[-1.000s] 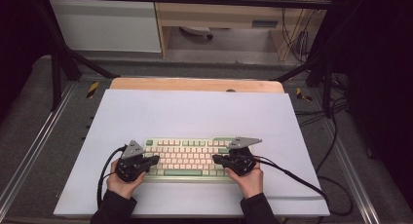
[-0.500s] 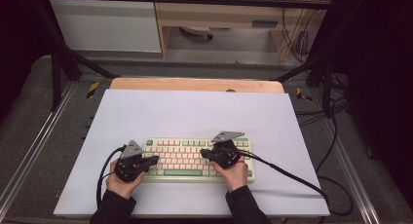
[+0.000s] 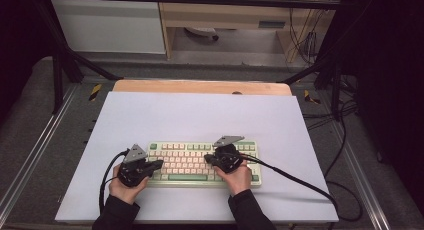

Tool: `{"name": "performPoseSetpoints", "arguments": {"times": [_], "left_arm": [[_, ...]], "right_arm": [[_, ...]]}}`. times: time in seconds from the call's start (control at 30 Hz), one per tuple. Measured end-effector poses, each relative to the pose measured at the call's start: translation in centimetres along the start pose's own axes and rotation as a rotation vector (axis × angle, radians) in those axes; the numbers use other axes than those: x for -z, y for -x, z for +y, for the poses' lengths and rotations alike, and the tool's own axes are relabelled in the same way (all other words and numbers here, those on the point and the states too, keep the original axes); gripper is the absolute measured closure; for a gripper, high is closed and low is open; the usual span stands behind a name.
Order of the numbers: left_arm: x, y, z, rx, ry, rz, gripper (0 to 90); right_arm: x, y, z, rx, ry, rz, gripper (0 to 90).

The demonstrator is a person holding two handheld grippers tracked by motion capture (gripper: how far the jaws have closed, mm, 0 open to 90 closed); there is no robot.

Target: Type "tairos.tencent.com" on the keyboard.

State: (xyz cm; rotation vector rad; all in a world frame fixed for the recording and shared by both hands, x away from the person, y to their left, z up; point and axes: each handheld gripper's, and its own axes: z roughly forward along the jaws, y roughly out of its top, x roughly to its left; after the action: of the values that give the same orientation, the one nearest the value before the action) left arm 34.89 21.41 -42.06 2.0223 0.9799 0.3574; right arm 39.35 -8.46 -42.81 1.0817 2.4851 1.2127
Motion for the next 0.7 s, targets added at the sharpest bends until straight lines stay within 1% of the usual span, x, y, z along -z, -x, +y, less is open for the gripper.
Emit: {"name": "performPoseSetpoints", "arguments": {"times": [0.07, 0.13, 0.2, 0.3, 0.37, 0.4, 0.47, 0.53, 0.7], "left_arm": [[0.0, 0.0, 0.0, 0.001, -0.001, 0.000, 90.0], [0.0, 0.0, 0.0, 0.001, -0.001, -0.001, 90.0], [0.0, 0.0, 0.0, 0.000, 0.000, -0.001, 90.0], [0.0, -0.1, 0.0, 0.003, 0.001, 0.000, 90.0], [0.0, -0.1, 0.0, 0.003, 0.001, 0.000, 90.0], [0.0, -0.1, 0.0, 0.003, 0.002, 0.000, 90.0], [0.0, -0.1, 0.0, 0.003, 0.002, 0.000, 90.0], [0.0, 0.0, 0.0, 0.003, 0.002, -0.001, 90.0], [0.1, 0.0, 0.0, 0.001, 0.003, -0.001, 90.0]], "right_arm": [[-0.1, 0.0, 0.0, 0.004, 0.007, 0.000, 90.0], [-0.2, -0.1, -0.1, 0.001, -0.002, -0.004, 90.0], [-0.3, -0.1, -0.2, 0.005, 0.000, -0.005, 90.0], [-0.1, -0.1, -0.1, -0.002, 0.002, 0.008, 90.0], [0.2, -0.2, 0.0, 0.003, 0.013, 0.016, 90.0], [0.5, -0.3, 0.1, -0.001, 0.016, 0.021, 90.0], [0.9, -0.4, 0.2, 0.008, 0.025, 0.021, 90.0], [1.3, -0.5, 0.2, 0.008, 0.026, 0.026, 90.0], [2.0, -0.5, 0.3, 0.021, 0.021, 0.018, 90.0]]}}
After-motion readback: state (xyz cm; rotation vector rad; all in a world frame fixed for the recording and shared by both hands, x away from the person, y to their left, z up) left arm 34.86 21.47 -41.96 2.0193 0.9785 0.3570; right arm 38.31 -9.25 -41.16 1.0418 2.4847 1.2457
